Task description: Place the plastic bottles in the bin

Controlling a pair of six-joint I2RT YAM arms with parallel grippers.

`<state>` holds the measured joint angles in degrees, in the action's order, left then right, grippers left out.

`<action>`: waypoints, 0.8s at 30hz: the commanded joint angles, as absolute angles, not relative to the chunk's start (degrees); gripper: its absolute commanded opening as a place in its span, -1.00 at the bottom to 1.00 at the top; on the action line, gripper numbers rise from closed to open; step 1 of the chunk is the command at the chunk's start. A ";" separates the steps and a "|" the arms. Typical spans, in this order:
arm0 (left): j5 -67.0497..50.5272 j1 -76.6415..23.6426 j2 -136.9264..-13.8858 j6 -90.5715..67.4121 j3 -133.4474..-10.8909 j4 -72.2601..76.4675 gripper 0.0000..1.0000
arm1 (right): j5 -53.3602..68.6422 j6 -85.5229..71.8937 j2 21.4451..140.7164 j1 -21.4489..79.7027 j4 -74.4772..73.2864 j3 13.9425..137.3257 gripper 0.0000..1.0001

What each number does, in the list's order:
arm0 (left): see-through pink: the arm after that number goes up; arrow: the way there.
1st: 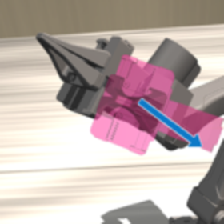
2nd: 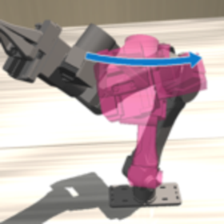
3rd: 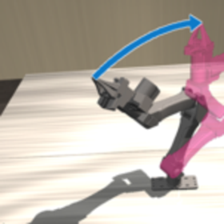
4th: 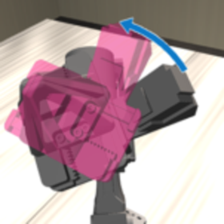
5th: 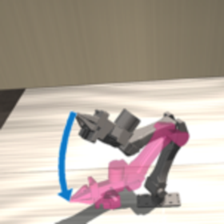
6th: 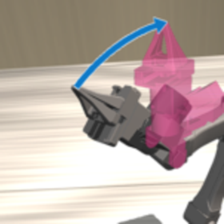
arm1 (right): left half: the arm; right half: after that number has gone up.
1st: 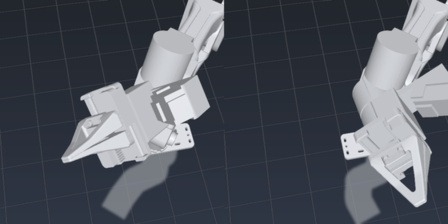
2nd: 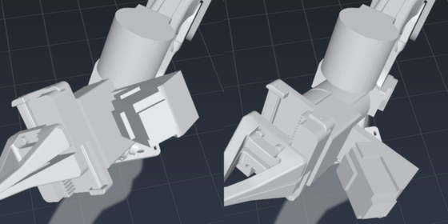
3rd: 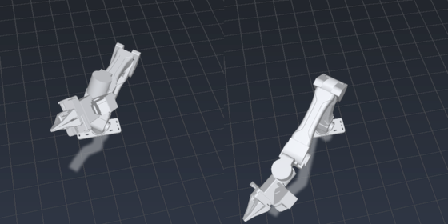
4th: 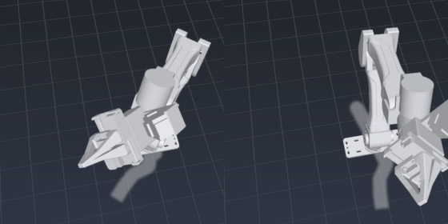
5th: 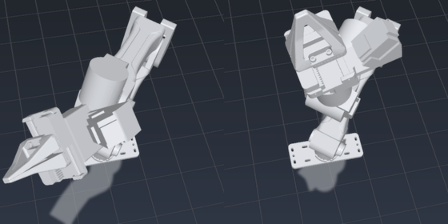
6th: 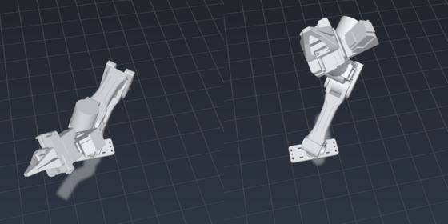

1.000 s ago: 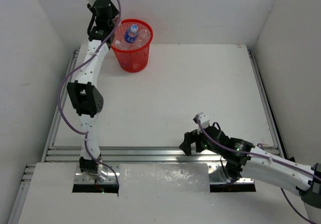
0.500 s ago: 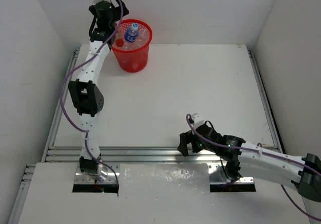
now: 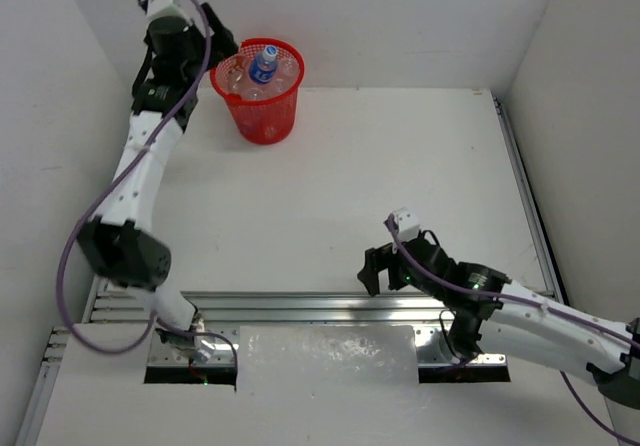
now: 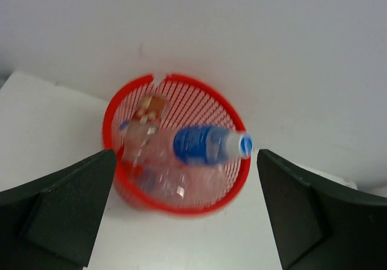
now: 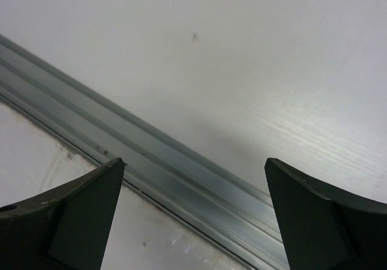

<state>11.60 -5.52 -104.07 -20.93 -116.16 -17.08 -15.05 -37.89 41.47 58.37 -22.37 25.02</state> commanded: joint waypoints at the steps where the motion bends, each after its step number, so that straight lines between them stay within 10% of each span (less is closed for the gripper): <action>1: 11.88 -4.92 -86.35 -26.53 -98.85 -21.71 0.99 | -24.77 -33.49 37.36 58.54 -27.48 34.09 0.98; 8: 4.04 -8.61 -51.55 -26.11 -56.74 -20.64 0.99 | -47.08 -32.16 34.63 58.45 -45.60 47.36 0.98; 24: 8.08 -8.96 -27.33 -16.61 -40.61 -22.41 0.99 | -48.42 -34.72 26.09 58.54 -53.17 46.14 0.98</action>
